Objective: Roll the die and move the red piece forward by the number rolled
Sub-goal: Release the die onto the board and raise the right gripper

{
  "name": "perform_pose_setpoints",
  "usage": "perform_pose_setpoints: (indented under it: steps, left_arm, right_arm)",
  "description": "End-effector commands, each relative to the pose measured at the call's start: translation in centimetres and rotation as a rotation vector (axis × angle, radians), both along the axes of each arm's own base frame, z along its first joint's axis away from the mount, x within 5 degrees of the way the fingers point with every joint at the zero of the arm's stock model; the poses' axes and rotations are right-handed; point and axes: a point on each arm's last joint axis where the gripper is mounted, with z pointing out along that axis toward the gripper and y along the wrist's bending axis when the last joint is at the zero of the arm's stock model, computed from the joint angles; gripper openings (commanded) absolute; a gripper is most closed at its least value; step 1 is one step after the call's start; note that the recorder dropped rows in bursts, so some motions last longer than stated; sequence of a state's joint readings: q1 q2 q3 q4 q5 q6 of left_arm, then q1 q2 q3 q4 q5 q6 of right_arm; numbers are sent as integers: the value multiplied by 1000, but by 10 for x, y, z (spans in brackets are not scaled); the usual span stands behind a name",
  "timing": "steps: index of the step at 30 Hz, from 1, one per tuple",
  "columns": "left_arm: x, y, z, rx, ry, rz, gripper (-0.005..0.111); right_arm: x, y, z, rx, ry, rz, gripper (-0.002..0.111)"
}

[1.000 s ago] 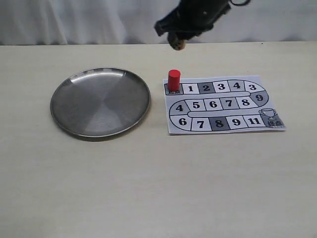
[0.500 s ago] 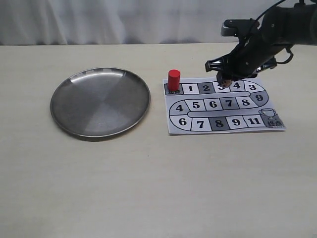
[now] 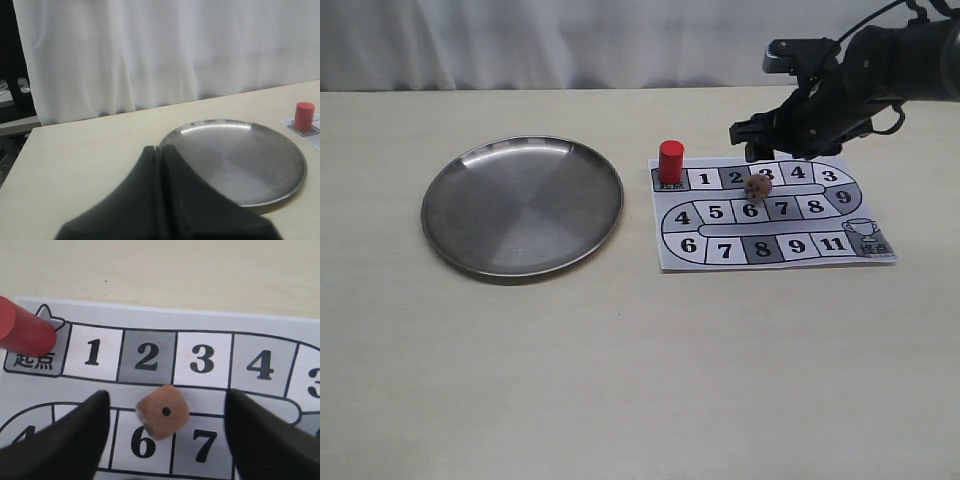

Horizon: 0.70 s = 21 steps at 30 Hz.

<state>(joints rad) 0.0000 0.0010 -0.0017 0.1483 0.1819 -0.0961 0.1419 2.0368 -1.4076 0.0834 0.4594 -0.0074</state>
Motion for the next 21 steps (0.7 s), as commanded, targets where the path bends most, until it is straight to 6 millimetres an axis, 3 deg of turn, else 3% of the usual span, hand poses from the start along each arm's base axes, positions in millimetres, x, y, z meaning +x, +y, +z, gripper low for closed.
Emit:
perform_pose_setpoints:
  steps: [1, 5, 21]
  left_arm:
    - [0, 0, 0, -6, -8, -2, 0]
    - [0, 0, 0, -6, -8, -2, 0]
    - [0, 0, 0, -6, -8, -2, 0]
  right_arm:
    - [2, 0, 5, -6, -46, 14, 83]
    - [2, 0, 5, 4, -49, 8, 88]
    - [2, 0, 5, 4, -51, 8, 88]
